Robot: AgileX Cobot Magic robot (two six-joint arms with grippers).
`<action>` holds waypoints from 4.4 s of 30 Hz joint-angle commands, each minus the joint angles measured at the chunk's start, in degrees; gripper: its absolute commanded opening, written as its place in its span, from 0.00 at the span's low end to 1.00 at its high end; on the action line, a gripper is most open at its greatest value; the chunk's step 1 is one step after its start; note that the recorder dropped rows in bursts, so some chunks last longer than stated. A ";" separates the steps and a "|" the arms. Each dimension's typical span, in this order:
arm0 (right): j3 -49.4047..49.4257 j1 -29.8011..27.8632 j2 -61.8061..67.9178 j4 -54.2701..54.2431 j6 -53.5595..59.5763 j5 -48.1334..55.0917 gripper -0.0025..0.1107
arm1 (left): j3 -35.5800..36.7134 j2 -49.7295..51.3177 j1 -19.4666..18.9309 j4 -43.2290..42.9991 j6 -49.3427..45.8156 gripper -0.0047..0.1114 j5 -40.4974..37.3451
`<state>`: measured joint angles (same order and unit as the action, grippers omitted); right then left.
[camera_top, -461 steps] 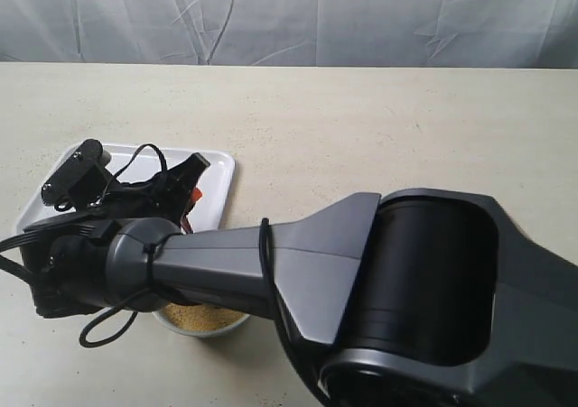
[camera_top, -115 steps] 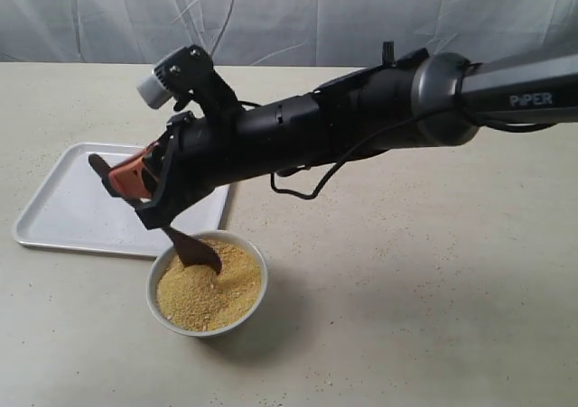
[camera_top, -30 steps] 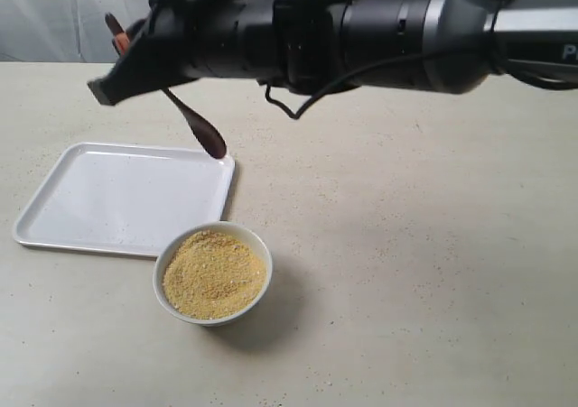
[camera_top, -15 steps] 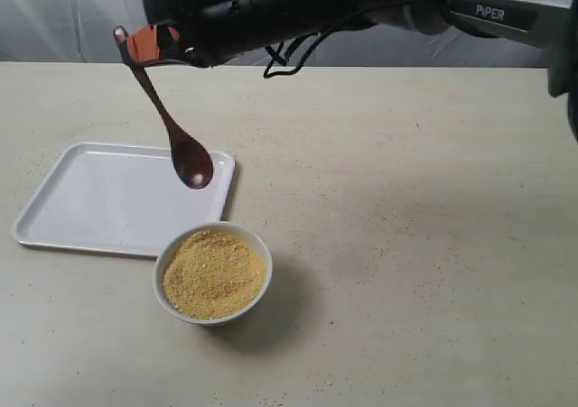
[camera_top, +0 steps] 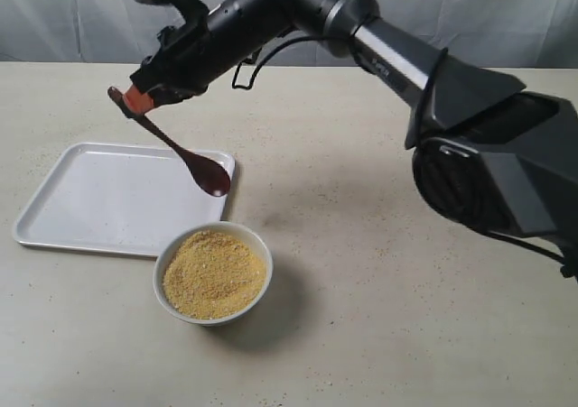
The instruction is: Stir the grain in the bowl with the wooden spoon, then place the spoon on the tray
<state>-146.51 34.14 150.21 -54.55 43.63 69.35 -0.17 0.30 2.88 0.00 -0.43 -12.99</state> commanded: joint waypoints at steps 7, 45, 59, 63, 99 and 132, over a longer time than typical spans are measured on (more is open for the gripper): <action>-2.32 2.73 5.26 -1.39 0.86 -9.23 0.01 | 0.17 -0.30 0.03 0.00 -0.01 0.04 0.60; -2.32 5.90 -1.59 46.78 -44.84 0.61 0.34 | 0.17 -0.30 0.03 0.00 -0.01 0.04 0.60; 10.59 2.38 -13.49 49.96 -50.13 0.61 0.02 | 0.17 -0.30 0.03 0.00 -0.01 0.04 0.60; 21.96 -1.02 -19.72 51.61 -50.81 0.61 0.02 | 0.17 -0.30 0.03 0.00 -0.01 0.04 0.60; 117.61 -16.67 -112.45 52.77 -45.11 -39.15 0.02 | 0.17 -0.30 0.03 0.00 -0.01 0.04 0.60; 117.87 -34.14 -134.64 52.58 -45.11 -35.59 0.02 | 0.17 -0.30 0.03 0.00 -0.01 0.04 0.60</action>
<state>-28.77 2.11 17.01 -1.97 -1.94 33.98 -0.17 0.30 2.88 0.00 -0.43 -12.99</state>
